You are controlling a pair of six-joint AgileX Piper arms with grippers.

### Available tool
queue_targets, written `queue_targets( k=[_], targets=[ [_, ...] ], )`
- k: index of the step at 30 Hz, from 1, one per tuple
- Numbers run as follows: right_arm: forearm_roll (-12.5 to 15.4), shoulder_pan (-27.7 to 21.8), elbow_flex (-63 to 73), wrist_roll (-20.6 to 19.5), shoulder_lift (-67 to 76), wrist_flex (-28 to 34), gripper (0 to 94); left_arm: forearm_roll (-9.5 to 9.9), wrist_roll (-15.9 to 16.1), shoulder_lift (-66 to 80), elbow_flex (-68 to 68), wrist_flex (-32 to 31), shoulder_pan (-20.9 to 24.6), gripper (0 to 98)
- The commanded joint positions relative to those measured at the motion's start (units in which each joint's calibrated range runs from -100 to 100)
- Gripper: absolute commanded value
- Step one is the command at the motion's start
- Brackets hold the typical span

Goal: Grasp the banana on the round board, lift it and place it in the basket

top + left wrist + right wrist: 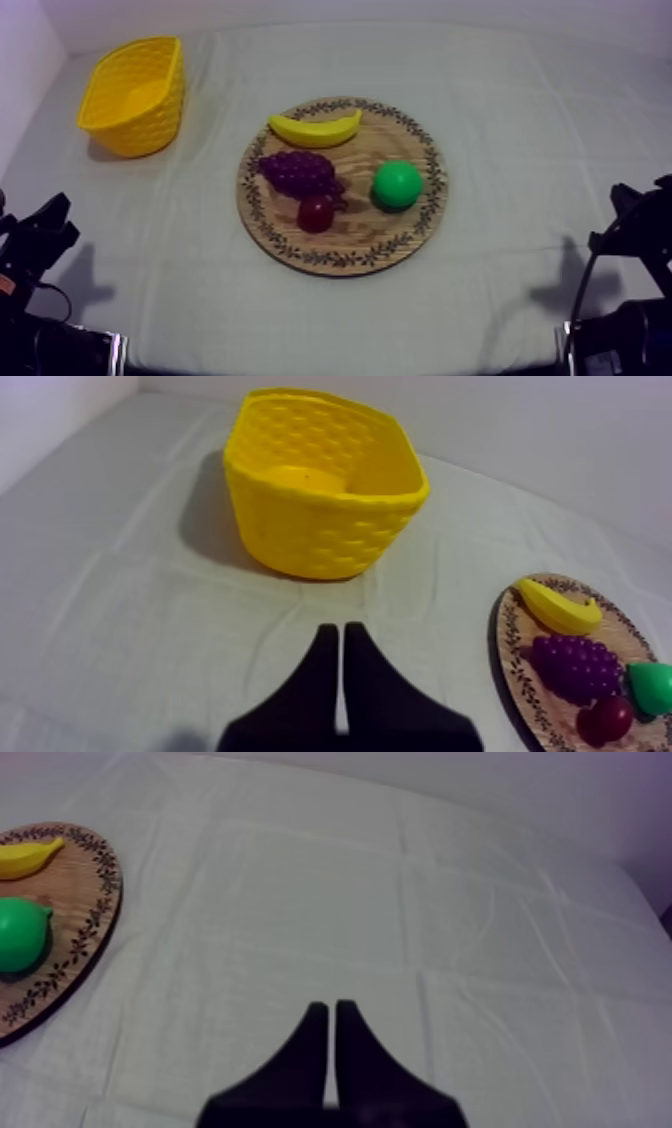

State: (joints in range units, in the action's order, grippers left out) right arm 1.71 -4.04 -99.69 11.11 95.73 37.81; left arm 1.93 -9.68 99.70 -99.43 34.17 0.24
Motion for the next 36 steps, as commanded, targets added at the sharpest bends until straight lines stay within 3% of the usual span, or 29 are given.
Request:
queue_targets(
  k=[1, 20, 27, 32, 36],
  targets=[
    [0.02, -0.02, 0.03, 0.01, 0.02, 0.09, 0.3, -0.01, 0.03, 0.04, -0.01, -0.05, 0.01, 0.1],
    [0.02, -0.02, 0.03, 0.01, 0.02, 0.09, 0.3, -0.01, 0.13, 0.04, -0.01, 0.04, 0.01, 0.1],
    [0.02, -0.02, 0.03, 0.02, 0.02, 0.09, 0.3, -0.43, -3.49, -1.58, 1.79, 4.83, -0.33, 0.1],
    [0.02, -0.02, 0.03, 0.05, 0.02, 0.09, 0.3, -3.71, 4.0, -9.68, 3.28, -6.91, -2.96, 1.2],
    [0.02, -0.02, 0.03, 0.05, 0.02, 0.09, 0.3, -3.3, 6.48, -17.77, 10.82, -12.25, -6.06, 0.9]
  ],
)
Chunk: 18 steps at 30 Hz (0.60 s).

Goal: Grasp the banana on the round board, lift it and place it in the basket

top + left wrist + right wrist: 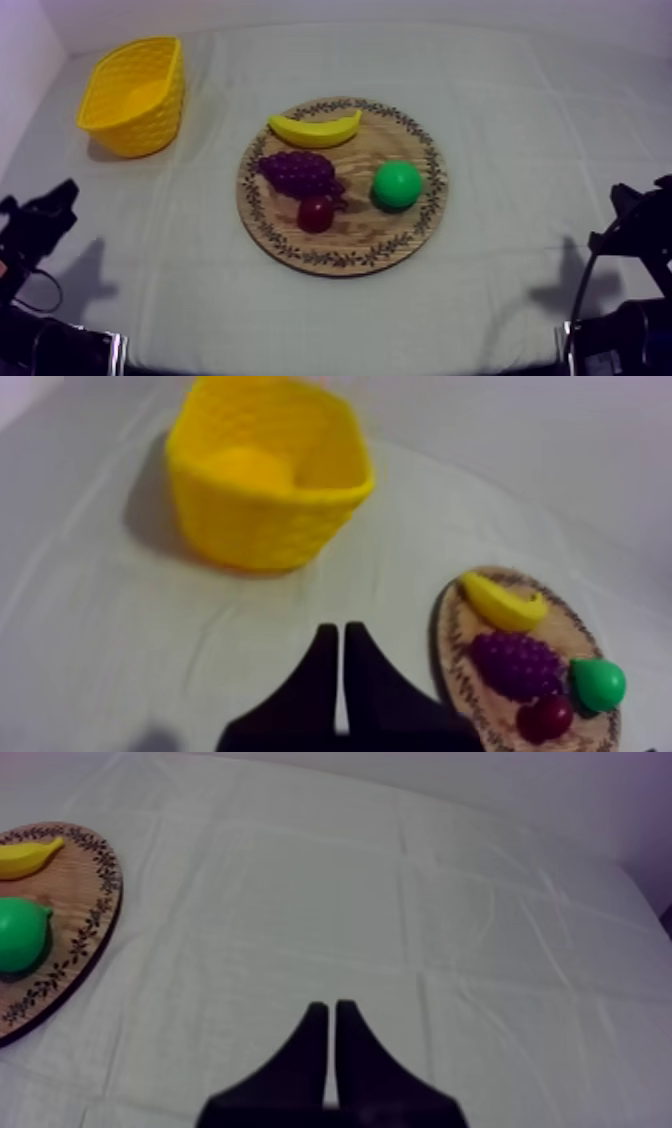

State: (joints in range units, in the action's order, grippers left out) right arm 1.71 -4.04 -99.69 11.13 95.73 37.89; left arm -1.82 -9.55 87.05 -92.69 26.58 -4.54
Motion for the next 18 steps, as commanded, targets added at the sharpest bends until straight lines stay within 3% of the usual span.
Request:
queue_targets(
  k=[1, 9, 13, 18],
  targets=[
    [0.02, -0.02, 0.03, 0.03, 0.02, 0.01, 0.3, 0.63, 6.77, -7.42, 6.82, -5.18, -1.76, 0.6],
    [0.02, -0.02, 0.03, 0.07, 0.02, 0.01, 0.3, 1.35, 11.23, -24.46, 30.06, -5.89, -7.25, 0.1],
    [0.02, -0.02, 0.03, 0.09, 0.02, 0.01, 0.3, 5.68, 9.34, -32.39, 40.74, -2.96, -10.63, 0.1],
    [0.02, -0.02, 0.03, 0.12, 0.02, 0.01, 0.3, 7.37, 10.16, -44.09, 54.19, 4.65, -13.14, 0.1]
  ],
)
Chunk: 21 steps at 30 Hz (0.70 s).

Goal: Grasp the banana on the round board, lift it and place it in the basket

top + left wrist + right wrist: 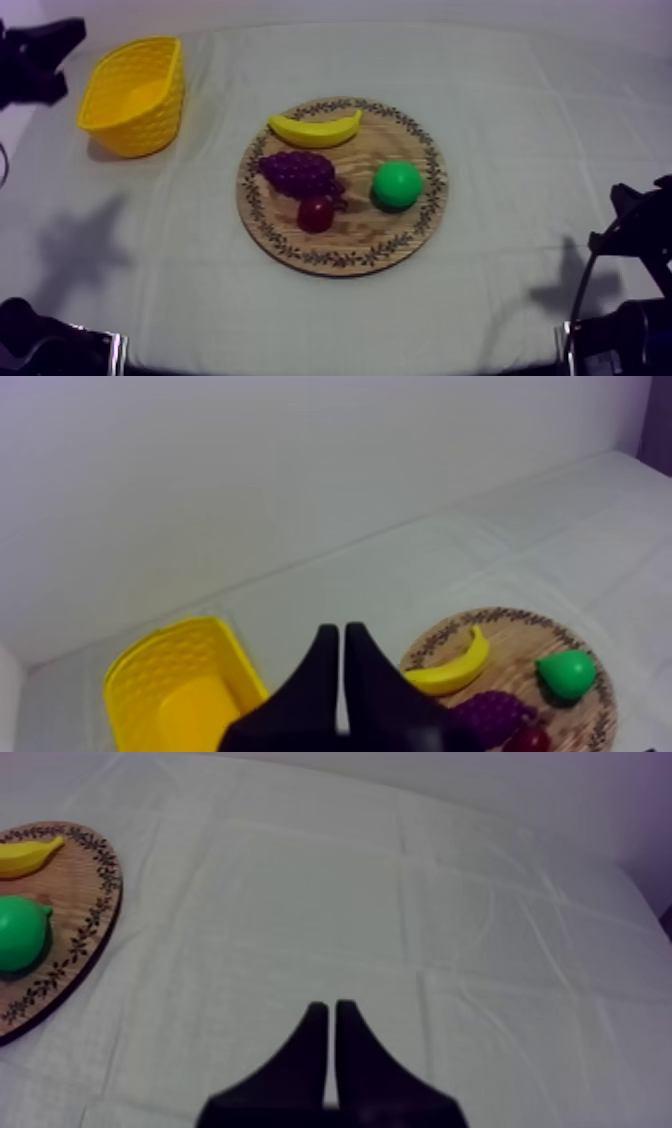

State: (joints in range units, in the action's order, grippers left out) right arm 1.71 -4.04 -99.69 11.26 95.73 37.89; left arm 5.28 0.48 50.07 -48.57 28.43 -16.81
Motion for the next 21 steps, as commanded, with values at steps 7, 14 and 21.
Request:
queue_targets(
  k=[7, 14, 21],
  targets=[
    [0.02, -0.02, 0.03, 0.03, 0.02, 0.01, 0.3, 7.15, -2.52, -20.24, 20.82, 8.55, -7.22, 0.3],
    [0.02, -0.02, 0.03, 0.08, 0.02, 0.01, 0.3, 8.81, -0.75, -30.47, 29.82, 12.92, -11.26, 0.3],
    [0.02, -0.02, 0.03, 0.09, 0.02, 0.01, 0.3, 9.06, 2.56, -38.94, 33.08, 16.04, -12.77, 1.5]
  ],
)
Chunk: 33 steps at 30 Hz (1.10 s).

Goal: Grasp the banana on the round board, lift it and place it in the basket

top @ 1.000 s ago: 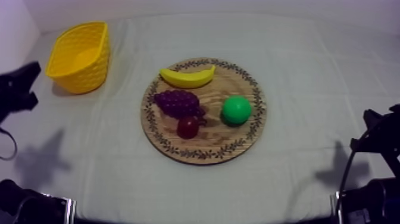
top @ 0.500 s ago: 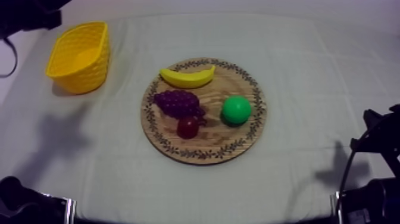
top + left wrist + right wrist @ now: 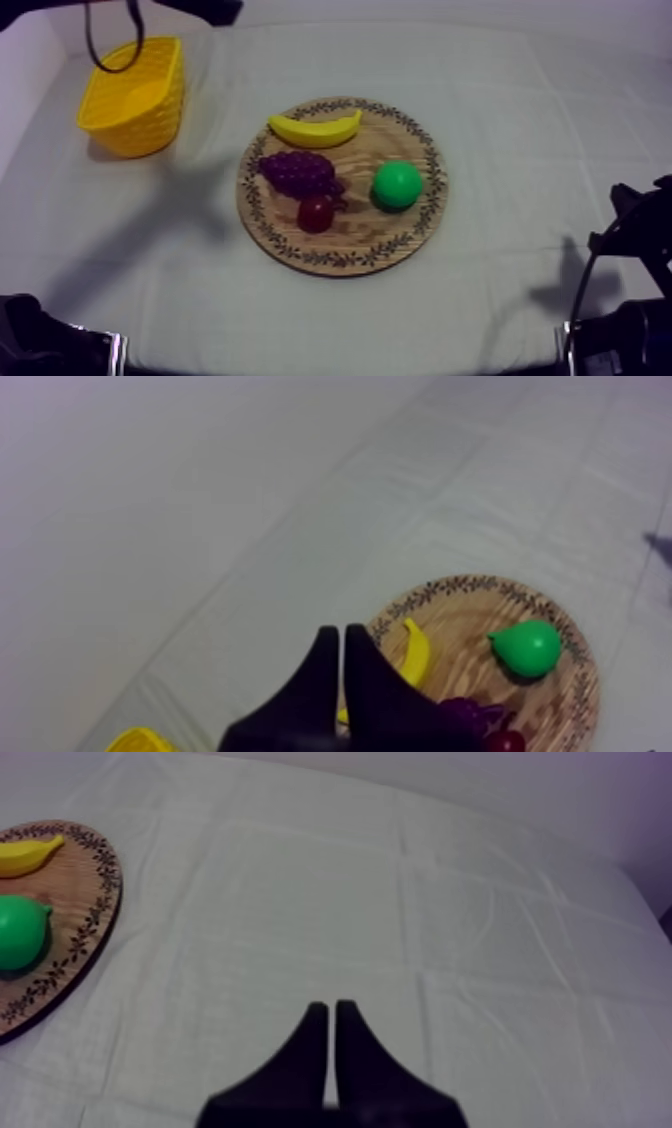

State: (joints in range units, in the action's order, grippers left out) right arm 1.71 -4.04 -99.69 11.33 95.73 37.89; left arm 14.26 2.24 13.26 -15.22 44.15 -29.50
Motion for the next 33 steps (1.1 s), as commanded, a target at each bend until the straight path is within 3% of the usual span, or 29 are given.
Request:
queue_targets(
  k=[1, 16, 24, 29, 33],
  targets=[
    [0.02, -0.02, 0.03, 0.02, 0.02, 0.01, 0.3, 0.31, 1.01, -3.13, -0.67, 0.45, -0.21, 1.7],
    [0.02, -0.02, 0.03, 0.02, 0.02, 0.01, 0.3, 2.48, 4.88, -12.4, -8.38, -1.49, -0.13, 2.2],
    [0.02, -0.02, 0.03, 0.02, 0.02, 0.01, 0.3, 3.91, 3.85, -12.89, -12.83, -2.5, -0.41, 3.7],
    [0.02, -0.02, 0.03, 0.06, 0.02, 0.01, 0.3, 4.54, 2.49, -12.57, -15.02, -2.18, -0.78, 37.0],
    [0.02, -0.02, 0.03, 0.07, 0.02, 0.01, 0.3, 5.12, 1.12, -12.33, -16.08, -2.94, -1.39, 42.7]
  ],
)
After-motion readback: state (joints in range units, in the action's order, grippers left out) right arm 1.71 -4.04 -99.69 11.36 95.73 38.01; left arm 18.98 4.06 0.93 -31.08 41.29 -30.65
